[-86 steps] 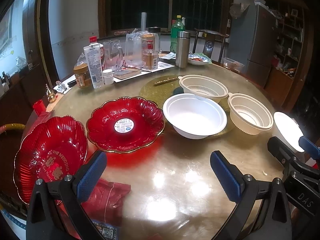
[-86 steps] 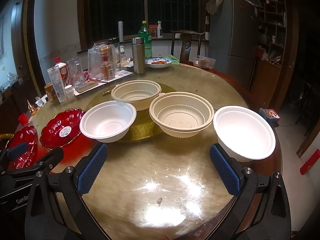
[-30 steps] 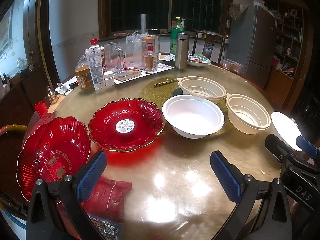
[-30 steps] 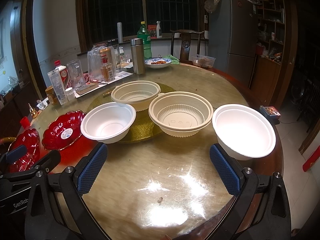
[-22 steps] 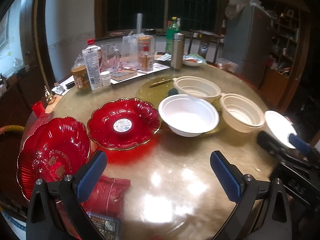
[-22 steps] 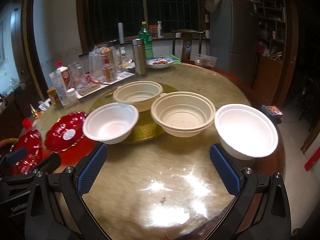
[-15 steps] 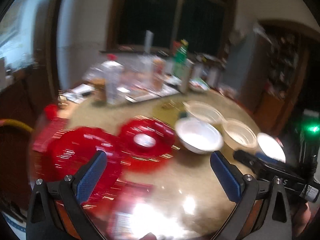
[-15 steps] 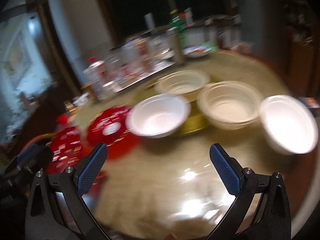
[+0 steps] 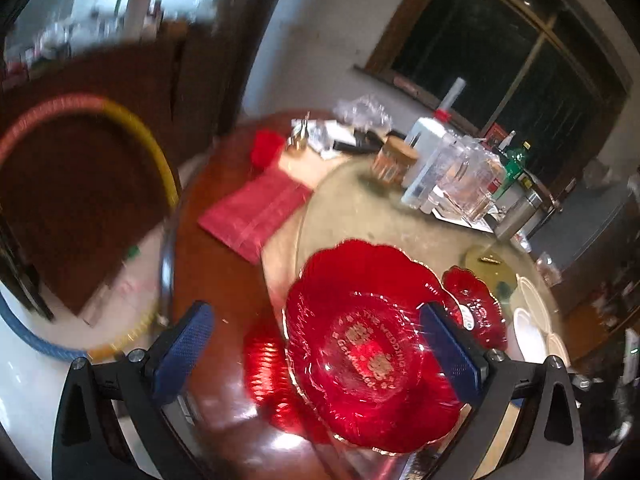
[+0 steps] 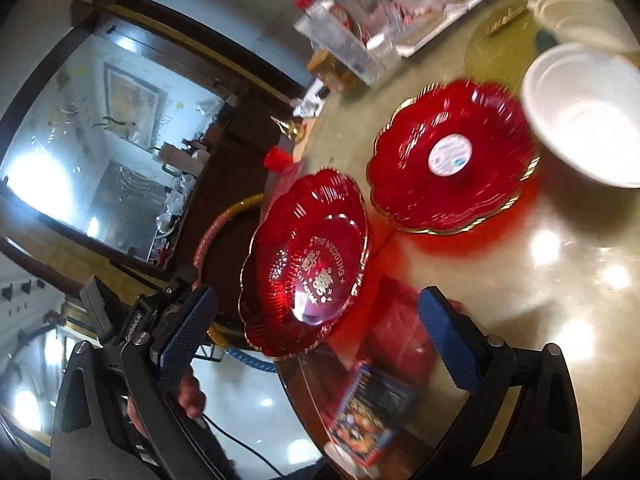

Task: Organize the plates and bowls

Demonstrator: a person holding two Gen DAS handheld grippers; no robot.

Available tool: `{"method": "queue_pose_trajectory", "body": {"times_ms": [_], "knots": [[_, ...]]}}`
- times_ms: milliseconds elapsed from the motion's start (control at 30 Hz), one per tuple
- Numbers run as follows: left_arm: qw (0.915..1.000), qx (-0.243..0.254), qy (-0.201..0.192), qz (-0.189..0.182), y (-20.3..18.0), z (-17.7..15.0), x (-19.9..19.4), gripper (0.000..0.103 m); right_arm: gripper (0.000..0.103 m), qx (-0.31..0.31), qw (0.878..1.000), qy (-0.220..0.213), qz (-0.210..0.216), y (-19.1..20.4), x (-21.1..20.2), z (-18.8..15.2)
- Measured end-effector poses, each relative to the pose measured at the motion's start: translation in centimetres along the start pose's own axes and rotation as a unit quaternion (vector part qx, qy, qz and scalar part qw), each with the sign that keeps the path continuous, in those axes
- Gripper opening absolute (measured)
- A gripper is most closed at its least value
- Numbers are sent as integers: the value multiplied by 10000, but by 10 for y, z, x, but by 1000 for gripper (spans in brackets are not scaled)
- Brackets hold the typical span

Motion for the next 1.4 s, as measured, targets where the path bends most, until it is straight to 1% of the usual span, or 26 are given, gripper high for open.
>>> {"method": "queue_pose_trajectory", "body": {"times_ms": [33, 67, 100, 133, 167, 200, 233, 300, 333, 367, 400, 533, 633, 733, 800, 967, 1067, 1133, 1167, 1200, 1233, 1267, 1300, 1333, 1400], "knots": [[10000, 43, 71, 53, 0, 0, 6, 100, 94, 84, 9999, 58, 53, 0, 9, 2], [9997, 168, 130, 125, -2, -1, 13, 93, 88, 180, 9998, 100, 85, -3, 17, 5], [9993, 255, 206, 151, -2, -1, 19, 79, 78, 285, 9994, 147, 100, -4, 25, 8], [9986, 349, 358, 195, -5, -3, 28, 70, 73, 357, 9991, 205, 85, -5, 31, 11], [9972, 479, 510, 283, -8, -5, 37, 51, 66, 422, 9987, 293, 24, -7, 40, 13], [9958, 587, 612, 332, -9, -7, 44, 38, 59, 444, 9984, 355, -17, -9, 46, 13], [9944, 658, 719, 418, -9, -11, 52, 35, 55, 463, 9981, 408, -96, -10, 53, 14], [9929, 692, 826, 509, -7, -15, 61, 18, 36, 537, 9969, 490, -304, -16, 69, 18], [9922, 684, 862, 583, -3, -16, 64, 13, 30, 548, 9963, 518, -420, -19, 75, 18], [9922, 673, 834, 638, -1, -16, 64, 7, 16, 527, 9957, 512, -559, -21, 79, 19], [9926, 665, 824, 589, 1, -16, 62, 7, 13, 450, 9950, 479, -753, -22, 81, 21], [9923, 712, 768, 656, 3, -15, 58, 7, 13, 275, 9952, 446, -830, -17, 81, 20], [9938, 735, 520, 653, 0, -6, 43, 7, 13, 18, 9963, 311, -800, -6, 76, 21], [9938, 807, 351, 683, -4, 1, 38, 7, 13, -175, 9965, 196, -791, 4, 74, 26], [9928, 832, 401, 758, -3, 0, 44, 8, 13, -186, 9966, 183, -780, 3, 77, 29], [9912, 712, 749, 828, 9, -11, 68, 9, 13, -8, 9960, 380, -812, -11, 90, 25], [9909, 783, 659, 872, 9, -12, 68, 10, 13, 5, 9958, 428, -807, -14, 95, 23], [9912, 758, 644, 875, 8, -12, 67, 11, 16, 180, 9963, 435, -713, -17, 97, 24], [9908, 801, 649, 874, 7, -13, 67, 21, 17, 264, 9963, 452, -685, -19, 98, 24], [9897, 868, 678, 917, 5, -15, 67, 43, 20, 305, 9960, 471, -688, -21, 97, 23], [9879, 941, 692, 1021, 4, -16, 67, 57, 26, 308, 9964, 450, -644, -21, 96, 21], [9873, 956, 634, 1101, 4, -17, 65, 76, 46, 316, 9970, 402, -587, -22, 92, 20], [9876, 929, 507, 1158, 6, -16, 60, 78, 57, 325, 9972, 349, -577, -22, 88, 19], [9889, 861, 338, 1164, 8, -14, 54, 78, 66, 354, 9977, 215, -546, -23, 79, 18], [9902, 660, 98, 1229, 15, -7, 39, 78, 66, 401, 9979, -36, -503, -26, 59, 14]]}}
Point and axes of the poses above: each gripper's, at about its wrist camera, not at the fingertips, and x roughly the way its jaws point, y to its left, z to its top, the point moved 1 cm from there along x, roughly the way its jaws point
